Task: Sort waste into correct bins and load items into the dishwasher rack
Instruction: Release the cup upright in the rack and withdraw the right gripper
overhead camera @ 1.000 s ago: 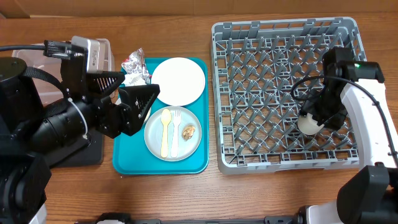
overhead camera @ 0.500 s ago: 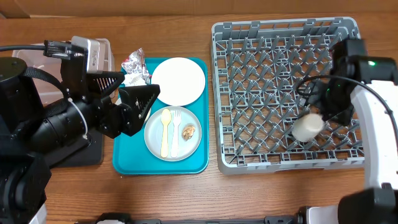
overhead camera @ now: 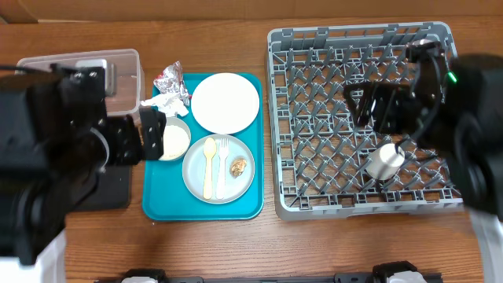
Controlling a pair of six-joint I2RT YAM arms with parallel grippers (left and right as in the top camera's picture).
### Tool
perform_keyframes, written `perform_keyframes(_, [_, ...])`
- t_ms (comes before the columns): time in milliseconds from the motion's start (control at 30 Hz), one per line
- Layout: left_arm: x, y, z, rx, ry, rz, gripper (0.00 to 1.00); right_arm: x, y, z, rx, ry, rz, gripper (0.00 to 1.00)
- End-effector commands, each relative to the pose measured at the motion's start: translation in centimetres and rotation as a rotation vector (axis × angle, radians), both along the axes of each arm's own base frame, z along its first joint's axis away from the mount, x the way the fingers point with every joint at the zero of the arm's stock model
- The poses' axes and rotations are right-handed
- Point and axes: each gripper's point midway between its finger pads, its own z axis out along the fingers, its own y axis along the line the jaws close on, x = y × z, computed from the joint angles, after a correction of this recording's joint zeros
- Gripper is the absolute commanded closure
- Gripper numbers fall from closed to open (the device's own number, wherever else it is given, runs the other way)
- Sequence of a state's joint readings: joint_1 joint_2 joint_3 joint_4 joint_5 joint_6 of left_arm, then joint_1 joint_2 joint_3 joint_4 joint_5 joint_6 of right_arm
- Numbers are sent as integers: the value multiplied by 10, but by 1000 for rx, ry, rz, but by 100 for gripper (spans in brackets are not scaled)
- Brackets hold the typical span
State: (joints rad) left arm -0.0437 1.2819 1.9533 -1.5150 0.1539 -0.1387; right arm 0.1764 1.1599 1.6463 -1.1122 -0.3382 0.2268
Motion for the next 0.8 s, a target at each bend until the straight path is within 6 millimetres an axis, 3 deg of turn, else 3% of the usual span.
perform_keyframes(0, [33, 3, -56, 22, 184, 14, 2, -23, 29, 19, 49, -53, 138, 9])
perform_keyframes(100, [57, -14, -94, -42, 298, -40, 14, -29, 36, 13, 49, -22, 163, 9])
perform_keyframes(233, [73, -30, -132, -41, 428, -82, 23, -28, 37, 1, 37, 30, 161, 9])
perform_keyframes(333, [70, -37, -158, 36, 529, -101, 28, -26, 37, -8, 28, 72, 160, 10])
perform_keyframes(433, [50, -33, -173, 146, 646, -99, 36, -27, 37, -17, 19, 112, 159, 9])
perform_keyframes(600, [20, -35, -164, 203, 703, -127, 40, -26, 36, -25, 10, 146, 155, 9])
perform_keyframes(767, [-13, -30, -136, 179, 598, -87, 39, -28, 36, -27, 7, 160, 154, 9])
